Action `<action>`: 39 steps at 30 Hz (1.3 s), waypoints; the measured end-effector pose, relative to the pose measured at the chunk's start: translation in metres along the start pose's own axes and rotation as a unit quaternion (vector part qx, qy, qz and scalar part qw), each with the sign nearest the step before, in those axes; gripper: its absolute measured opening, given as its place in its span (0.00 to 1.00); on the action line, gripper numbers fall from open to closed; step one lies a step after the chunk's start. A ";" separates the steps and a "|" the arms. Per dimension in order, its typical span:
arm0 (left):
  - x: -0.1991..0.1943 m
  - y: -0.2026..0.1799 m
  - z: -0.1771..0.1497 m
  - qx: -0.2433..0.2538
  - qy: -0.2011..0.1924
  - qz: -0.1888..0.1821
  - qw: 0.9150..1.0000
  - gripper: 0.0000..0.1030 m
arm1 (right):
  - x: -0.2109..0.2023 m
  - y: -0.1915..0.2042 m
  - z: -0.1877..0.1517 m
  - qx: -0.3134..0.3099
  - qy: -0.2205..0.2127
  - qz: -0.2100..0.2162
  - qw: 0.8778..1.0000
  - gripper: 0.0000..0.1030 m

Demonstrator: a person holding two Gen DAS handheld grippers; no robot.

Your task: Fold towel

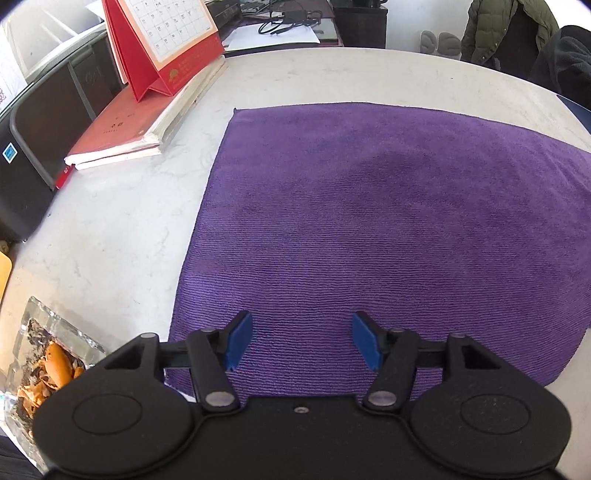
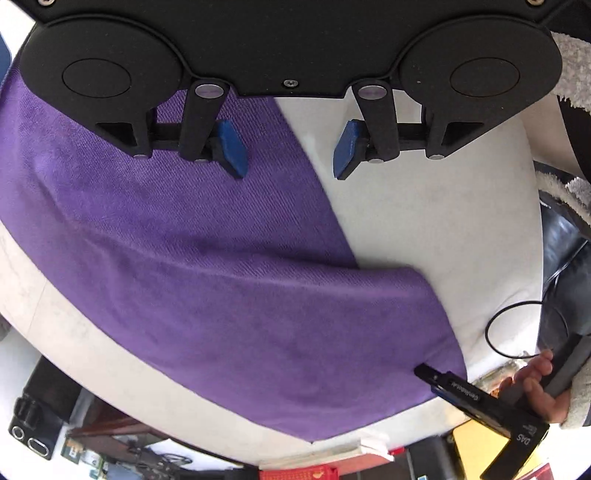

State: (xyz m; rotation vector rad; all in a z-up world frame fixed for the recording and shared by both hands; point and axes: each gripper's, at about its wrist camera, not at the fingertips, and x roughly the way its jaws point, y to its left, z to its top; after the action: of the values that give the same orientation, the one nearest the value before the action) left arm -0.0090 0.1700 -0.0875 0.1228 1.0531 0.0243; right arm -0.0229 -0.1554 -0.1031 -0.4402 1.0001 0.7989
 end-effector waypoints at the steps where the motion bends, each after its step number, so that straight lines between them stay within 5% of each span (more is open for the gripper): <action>1: 0.000 0.001 0.000 -0.001 0.001 0.000 1.000 0.61 | 0.000 -0.001 0.001 -0.013 0.004 0.003 1.000 0.48; 4: 0.002 0.003 0.001 -0.005 0.004 0.000 1.000 0.63 | -0.001 -0.002 0.002 -0.053 0.017 0.001 0.998 0.32; 6: 0.002 0.002 0.001 0.000 0.004 0.004 1.000 0.64 | -0.002 -0.007 0.000 -0.065 0.024 0.002 0.998 0.11; 8: 0.003 0.002 0.002 0.005 0.005 0.008 1.000 0.64 | -0.004 -0.014 -0.002 -0.073 0.032 0.006 0.997 0.05; 21: -0.002 -0.001 0.003 0.043 0.033 0.030 0.998 0.61 | -0.028 -0.019 -0.040 -0.095 0.069 0.049 0.992 0.05; 24: -0.014 -0.007 0.005 0.054 0.022 0.028 0.998 0.59 | -0.037 -0.020 -0.042 -0.086 0.069 0.043 0.993 0.12; 26: -0.029 -0.013 0.008 0.049 -0.001 -0.015 0.999 0.59 | -0.049 -0.019 -0.042 -0.075 0.049 0.036 0.995 0.24; 30: -0.028 -0.035 0.014 0.066 -0.013 -0.052 0.996 0.59 | -0.070 -0.035 -0.050 0.024 -0.002 -0.007 1.000 0.42; 35: -0.011 -0.062 0.014 0.086 -0.001 -0.082 0.993 0.59 | -0.068 -0.062 -0.071 0.152 -0.013 -0.110 0.982 0.42; 39: -0.007 -0.068 0.002 0.082 0.012 -0.083 0.993 0.59 | -0.057 -0.069 -0.083 0.174 -0.001 -0.124 0.977 0.43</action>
State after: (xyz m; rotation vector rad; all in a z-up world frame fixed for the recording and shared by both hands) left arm -0.0130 0.1016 -0.0879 0.1832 1.0866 -0.2126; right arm -0.0348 -0.2767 -0.0952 -0.2535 1.0356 0.3893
